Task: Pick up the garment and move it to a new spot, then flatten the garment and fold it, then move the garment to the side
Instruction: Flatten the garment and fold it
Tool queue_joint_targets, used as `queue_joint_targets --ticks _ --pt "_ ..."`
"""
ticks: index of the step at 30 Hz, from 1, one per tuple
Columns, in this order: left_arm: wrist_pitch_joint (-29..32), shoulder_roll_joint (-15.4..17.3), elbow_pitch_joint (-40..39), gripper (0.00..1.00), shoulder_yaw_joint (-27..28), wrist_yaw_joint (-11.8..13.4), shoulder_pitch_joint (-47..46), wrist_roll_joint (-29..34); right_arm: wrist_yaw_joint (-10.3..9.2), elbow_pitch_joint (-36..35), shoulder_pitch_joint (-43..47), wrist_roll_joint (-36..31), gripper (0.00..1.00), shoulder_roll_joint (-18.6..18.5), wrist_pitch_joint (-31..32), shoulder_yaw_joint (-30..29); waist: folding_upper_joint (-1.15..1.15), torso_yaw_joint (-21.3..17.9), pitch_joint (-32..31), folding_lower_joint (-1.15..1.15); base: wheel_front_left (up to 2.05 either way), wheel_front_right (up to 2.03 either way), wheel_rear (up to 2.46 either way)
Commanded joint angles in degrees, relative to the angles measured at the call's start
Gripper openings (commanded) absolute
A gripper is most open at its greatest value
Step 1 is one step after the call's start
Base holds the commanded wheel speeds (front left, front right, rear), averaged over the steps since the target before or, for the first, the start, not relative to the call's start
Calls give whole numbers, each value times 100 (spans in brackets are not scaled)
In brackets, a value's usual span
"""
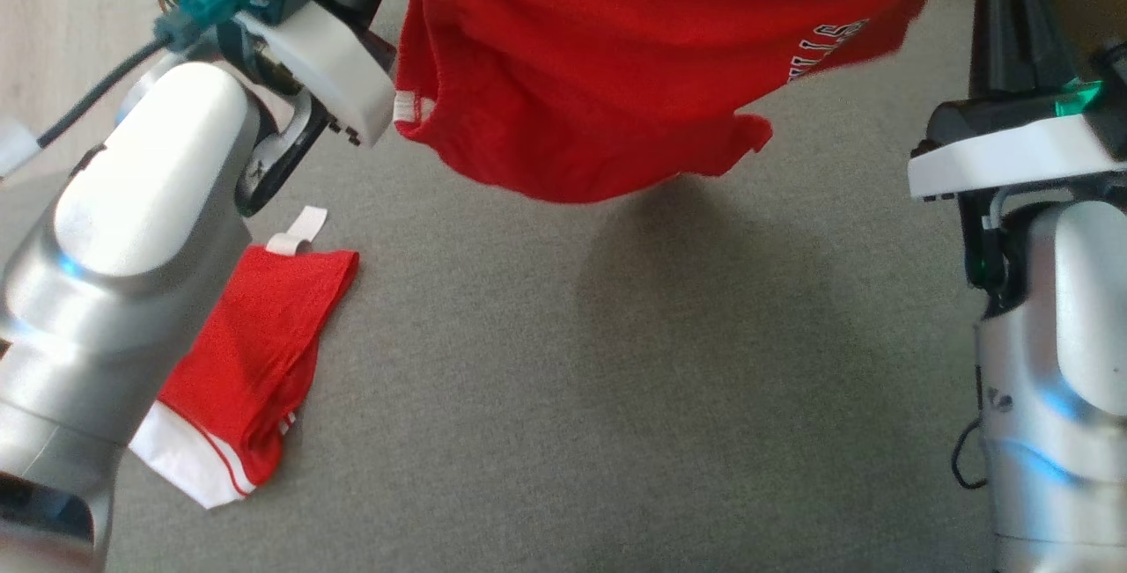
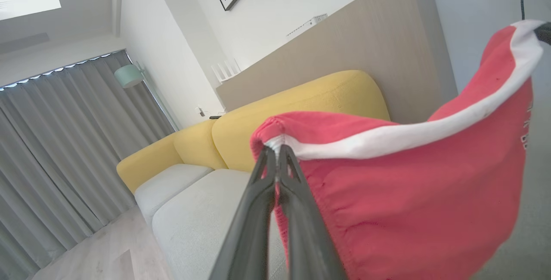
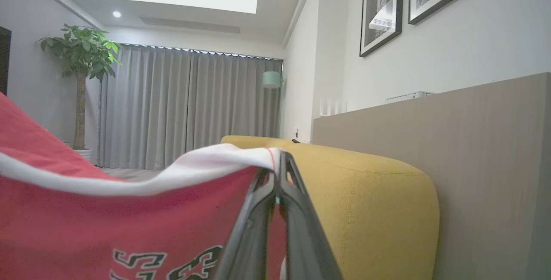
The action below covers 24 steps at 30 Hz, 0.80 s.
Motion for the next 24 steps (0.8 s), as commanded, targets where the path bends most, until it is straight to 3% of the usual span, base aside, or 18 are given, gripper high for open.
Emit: queue_joint_targets --ticks 1,8,14,20,24 --pt "46 245 -158 0 243 15 -329 -74 -4 -217 -214 -12 0 -10 59 84 0 7 -72 1 0 0 0" --pt "217 315 -515 0 284 31 183 -662 -4 -210 341 198 0 -273 829 265 0 139 -119 1 0 0 0" --pt "248 407 -804 0 469 382 593 -883 -4 -173 525 480 0 -535 1386 195 0 332 201 1 0 0 0" --pt "315 409 -946 0 571 440 471 -994 -4 -46 164 576 0 -642 1705 181 0 400 837 1 0 0 0" --pt "378 448 -737 0 726 414 -51 -999 -4 197 -575 680 0 -626 1834 341 0 281 1381 1 0 0 0"
